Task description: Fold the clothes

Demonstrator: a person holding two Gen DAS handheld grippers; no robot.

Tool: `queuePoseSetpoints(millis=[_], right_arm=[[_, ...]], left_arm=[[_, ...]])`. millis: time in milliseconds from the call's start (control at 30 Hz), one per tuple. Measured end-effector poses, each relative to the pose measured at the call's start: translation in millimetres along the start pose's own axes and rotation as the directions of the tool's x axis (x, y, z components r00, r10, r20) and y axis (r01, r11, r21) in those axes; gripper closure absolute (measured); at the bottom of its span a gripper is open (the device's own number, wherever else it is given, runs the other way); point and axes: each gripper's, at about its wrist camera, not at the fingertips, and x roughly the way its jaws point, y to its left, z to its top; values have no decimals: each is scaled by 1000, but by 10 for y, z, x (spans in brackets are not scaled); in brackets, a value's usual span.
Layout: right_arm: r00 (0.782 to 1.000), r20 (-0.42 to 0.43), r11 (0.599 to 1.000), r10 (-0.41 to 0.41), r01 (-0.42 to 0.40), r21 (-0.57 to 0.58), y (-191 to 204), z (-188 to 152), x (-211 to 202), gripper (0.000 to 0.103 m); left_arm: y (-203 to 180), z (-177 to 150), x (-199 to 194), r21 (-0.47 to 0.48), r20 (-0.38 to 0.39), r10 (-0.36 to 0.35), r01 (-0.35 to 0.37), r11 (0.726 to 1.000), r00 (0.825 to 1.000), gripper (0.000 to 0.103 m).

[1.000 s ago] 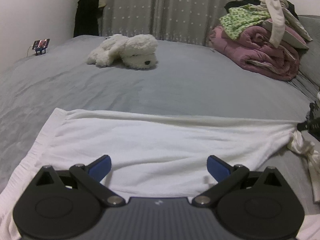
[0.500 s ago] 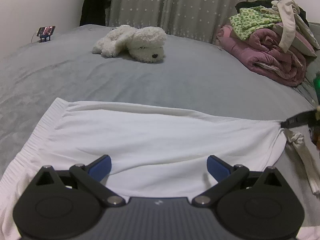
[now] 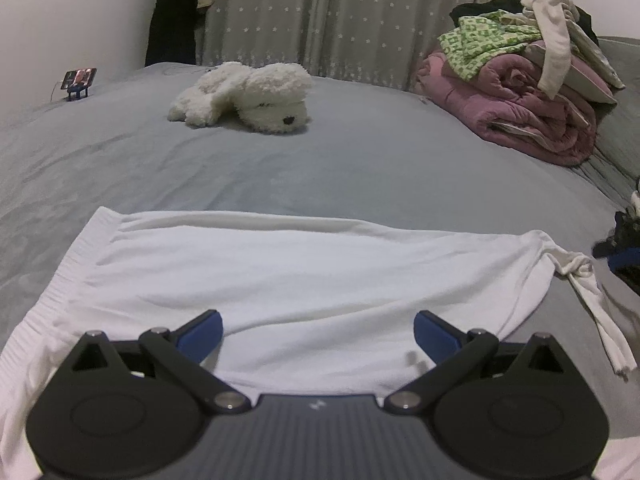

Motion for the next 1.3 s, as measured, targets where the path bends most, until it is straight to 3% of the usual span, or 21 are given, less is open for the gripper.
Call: queuePoseSetpoints(millis=[233, 333, 433, 567, 633, 733, 833, 900, 1300], right_arm=[[993, -89, 996, 74, -69, 48, -47, -269, -49, 81], [990, -117, 997, 75, -75, 4, 57, -351, -1, 100], [994, -109, 995, 11, -22, -101, 218, -354, -3, 101], [987, -43, 960, -152, 137, -244, 330, -195, -66, 101], [968, 22, 919, -251, 246, -307, 345, -86, -107, 101], [918, 151, 835, -367, 396, -383, 363, 66, -180, 101], [868, 266, 762, -418, 495, -417, 392, 149, -245, 101], [854, 299, 736, -426, 519, -435, 385, 111, -256, 101], [895, 260, 718, -361, 445, -535, 217, -693, -405, 101]], left_arm=[[-41, -18, -32, 21, 10, -2, 2, 1000, 1000, 1], [-51, -26, -35, 23, 9, -3, 3, 1000, 1000, 1], [-57, -33, -46, 30, 8, -5, 5, 1000, 1000, 1], [-48, -30, -62, 34, 14, -6, 6, 999, 1000, 1], [-35, -21, -55, 28, 13, -6, 5, 1000, 1000, 1], [-17, -6, -43, 14, 10, -5, 5, 1000, 1000, 1], [-8, 2, -34, 3, 7, -6, 6, 1000, 1000, 1], [-5, 0, -32, 2, 5, -8, 8, 1000, 1000, 1], [2, -9, -50, 9, 4, -9, 9, 1000, 1000, 1]])
